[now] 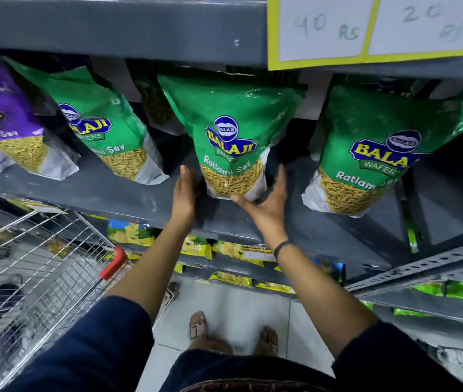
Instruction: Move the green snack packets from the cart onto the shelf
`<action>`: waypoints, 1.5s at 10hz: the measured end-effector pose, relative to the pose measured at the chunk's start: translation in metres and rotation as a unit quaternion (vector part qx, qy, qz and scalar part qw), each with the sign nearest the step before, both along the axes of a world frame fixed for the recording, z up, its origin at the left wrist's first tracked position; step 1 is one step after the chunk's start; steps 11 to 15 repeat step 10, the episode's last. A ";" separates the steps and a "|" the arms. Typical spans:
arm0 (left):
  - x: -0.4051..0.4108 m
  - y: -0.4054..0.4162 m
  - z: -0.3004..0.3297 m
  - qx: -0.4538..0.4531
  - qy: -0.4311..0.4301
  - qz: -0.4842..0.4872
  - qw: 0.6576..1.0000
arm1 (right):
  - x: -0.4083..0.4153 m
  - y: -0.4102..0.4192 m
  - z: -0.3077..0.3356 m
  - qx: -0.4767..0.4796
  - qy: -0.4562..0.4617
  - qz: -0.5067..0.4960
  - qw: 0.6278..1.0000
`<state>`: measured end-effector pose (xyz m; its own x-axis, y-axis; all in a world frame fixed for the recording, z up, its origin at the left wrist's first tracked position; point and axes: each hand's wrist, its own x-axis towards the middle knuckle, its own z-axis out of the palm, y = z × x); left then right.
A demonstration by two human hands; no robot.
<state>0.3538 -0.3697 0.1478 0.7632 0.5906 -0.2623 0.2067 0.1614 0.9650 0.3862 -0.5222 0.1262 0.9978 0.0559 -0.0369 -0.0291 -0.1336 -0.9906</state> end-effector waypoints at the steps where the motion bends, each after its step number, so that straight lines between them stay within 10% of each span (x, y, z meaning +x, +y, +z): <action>1: -0.042 0.027 -0.022 0.075 -0.010 0.216 0.973 | -0.048 0.006 0.004 0.000 -0.043 -0.116 0.992; 4: -0.047 0.156 0.003 0.017 -0.024 0.226 0.974 | -0.057 0.146 0.008 -0.123 -0.031 0.189 0.974; 7: -0.009 0.208 0.025 -0.026 -0.046 -0.049 0.997 | 0.000 0.231 0.001 -0.075 0.021 0.164 0.983; 15: -0.033 0.206 -0.010 0.003 -0.037 0.024 0.999 | -0.016 0.208 -0.004 -0.045 0.007 0.172 0.984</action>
